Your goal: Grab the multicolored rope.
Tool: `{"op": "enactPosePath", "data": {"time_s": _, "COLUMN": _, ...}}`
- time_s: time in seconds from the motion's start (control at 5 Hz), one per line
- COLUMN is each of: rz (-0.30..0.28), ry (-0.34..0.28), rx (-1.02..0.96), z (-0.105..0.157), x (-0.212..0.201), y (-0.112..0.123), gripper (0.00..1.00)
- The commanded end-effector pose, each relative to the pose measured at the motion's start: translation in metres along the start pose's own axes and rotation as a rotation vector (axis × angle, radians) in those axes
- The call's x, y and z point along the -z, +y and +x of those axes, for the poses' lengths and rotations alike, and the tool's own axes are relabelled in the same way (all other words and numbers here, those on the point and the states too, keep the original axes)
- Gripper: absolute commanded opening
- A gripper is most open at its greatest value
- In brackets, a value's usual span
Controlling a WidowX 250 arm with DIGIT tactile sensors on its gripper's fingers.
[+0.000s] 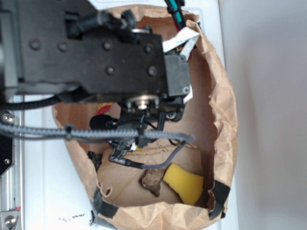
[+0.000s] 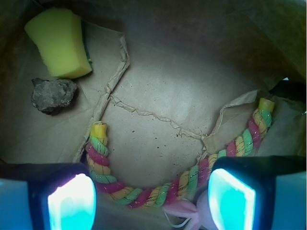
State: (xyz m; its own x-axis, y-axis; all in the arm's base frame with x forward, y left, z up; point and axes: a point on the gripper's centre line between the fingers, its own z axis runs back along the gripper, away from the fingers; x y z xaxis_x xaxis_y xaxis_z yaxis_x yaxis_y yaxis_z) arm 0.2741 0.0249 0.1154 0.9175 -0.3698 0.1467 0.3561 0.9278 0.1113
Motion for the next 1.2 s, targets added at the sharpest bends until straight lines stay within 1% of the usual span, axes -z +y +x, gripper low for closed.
{"op": "enactPosePath", "data": {"time_s": 0.0, "rz": -0.01, "ry": -0.073, "rx": 0.214, "z": 0.006, "x": -0.009, "y": -0.006, "gripper": 1.0}}
{"op": "enactPosePath", "data": {"time_s": 0.2, "rz": -0.03, "ry": -0.082, "rx": 0.292, "z": 0.005, "x": 0.0, "y": -0.012, "gripper": 1.0}}
{"op": "enactPosePath", "data": {"time_s": 0.4, "rz": -0.078, "ry": -0.097, "rx": 0.32, "z": 0.006, "x": 0.005, "y": -0.017, "gripper": 1.0}}
{"op": "enactPosePath", "data": {"time_s": 0.6, "rz": -0.163, "ry": -0.104, "rx": 0.394, "z": 0.007, "x": 0.015, "y": -0.021, "gripper": 1.0}}
{"op": "enactPosePath", "data": {"time_s": 0.8, "rz": -0.243, "ry": -0.054, "rx": 0.415, "z": 0.003, "x": 0.032, "y": -0.022, "gripper": 1.0}}
{"op": "enactPosePath", "data": {"time_s": 1.0, "rz": -0.306, "ry": 0.0, "rx": 0.424, "z": -0.004, "x": 0.047, "y": -0.023, "gripper": 1.0}}
